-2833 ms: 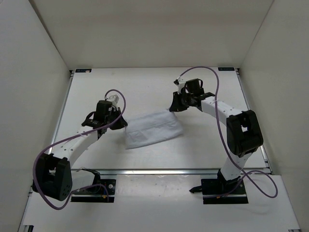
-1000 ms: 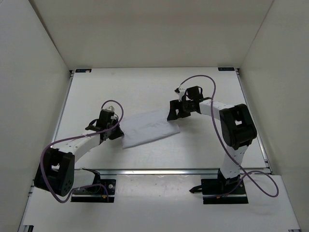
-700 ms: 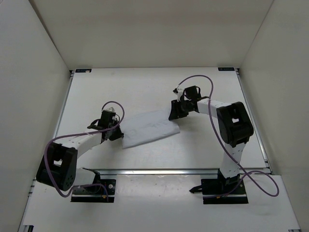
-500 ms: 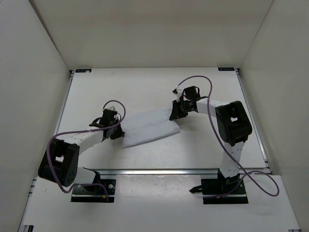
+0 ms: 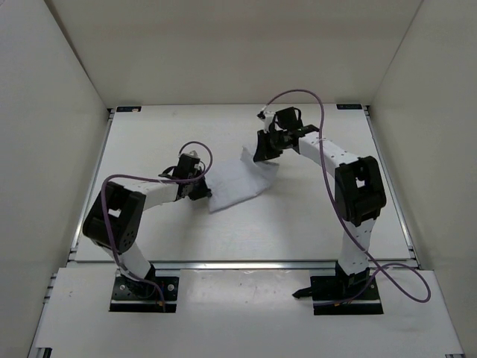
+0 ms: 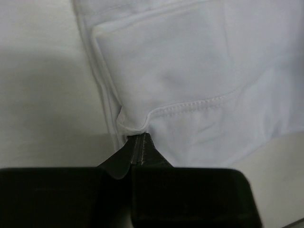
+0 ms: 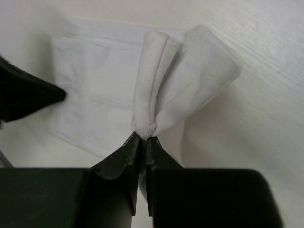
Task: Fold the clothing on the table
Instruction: Fold the skirt
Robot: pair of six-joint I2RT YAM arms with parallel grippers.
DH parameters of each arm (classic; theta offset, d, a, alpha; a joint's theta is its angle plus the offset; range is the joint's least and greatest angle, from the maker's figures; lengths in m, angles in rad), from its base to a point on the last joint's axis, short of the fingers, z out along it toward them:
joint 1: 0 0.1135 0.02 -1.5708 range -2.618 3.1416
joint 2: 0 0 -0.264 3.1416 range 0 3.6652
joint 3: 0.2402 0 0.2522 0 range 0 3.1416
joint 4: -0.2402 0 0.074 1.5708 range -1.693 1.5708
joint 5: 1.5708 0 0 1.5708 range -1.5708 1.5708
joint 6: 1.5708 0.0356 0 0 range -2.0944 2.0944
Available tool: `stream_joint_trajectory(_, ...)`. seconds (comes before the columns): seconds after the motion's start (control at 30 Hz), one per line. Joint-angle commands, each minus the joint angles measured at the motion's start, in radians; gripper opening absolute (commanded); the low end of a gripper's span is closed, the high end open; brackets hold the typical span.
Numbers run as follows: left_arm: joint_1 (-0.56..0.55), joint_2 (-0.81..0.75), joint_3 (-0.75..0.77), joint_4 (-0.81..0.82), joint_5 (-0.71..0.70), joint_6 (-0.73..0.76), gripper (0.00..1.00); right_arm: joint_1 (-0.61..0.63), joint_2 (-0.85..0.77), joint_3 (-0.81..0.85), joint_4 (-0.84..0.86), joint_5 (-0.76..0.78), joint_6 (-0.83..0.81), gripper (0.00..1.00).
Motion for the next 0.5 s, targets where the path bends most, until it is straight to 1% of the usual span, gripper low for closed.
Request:
stream_joint_trajectory(0.0,-0.039,0.102,0.057,0.04,0.064,-0.034,0.0,0.076,-0.025,0.11,-0.069,0.01,-0.004,0.0)
stream_joint_trajectory(0.13,-0.065,0.211,0.142,0.07,0.093,-0.074,0.0,0.117,0.003,0.168,-0.083,-0.015,0.038,0.0)
stream_joint_trajectory(0.23,-0.07,0.268,0.188,0.093,0.136,-0.101,0.0,0.154,0.004,0.149,-0.069,-0.035,0.076,0.0)
stream_joint_trajectory(0.3,-0.07,0.291,0.206,0.115,0.165,-0.107,0.0,0.167,0.006,0.144,-0.051,-0.045,0.094,0.0)
stream_joint_trajectory(0.43,-0.068,0.305,0.217,0.127,0.17,-0.109,0.0,0.206,0.026,0.139,0.022,-0.078,0.144,0.01)
stream_joint_trajectory(0.47,-0.067,0.3,0.216,0.127,0.17,-0.11,0.0,0.223,0.039,0.145,0.012,-0.075,0.142,0.0)
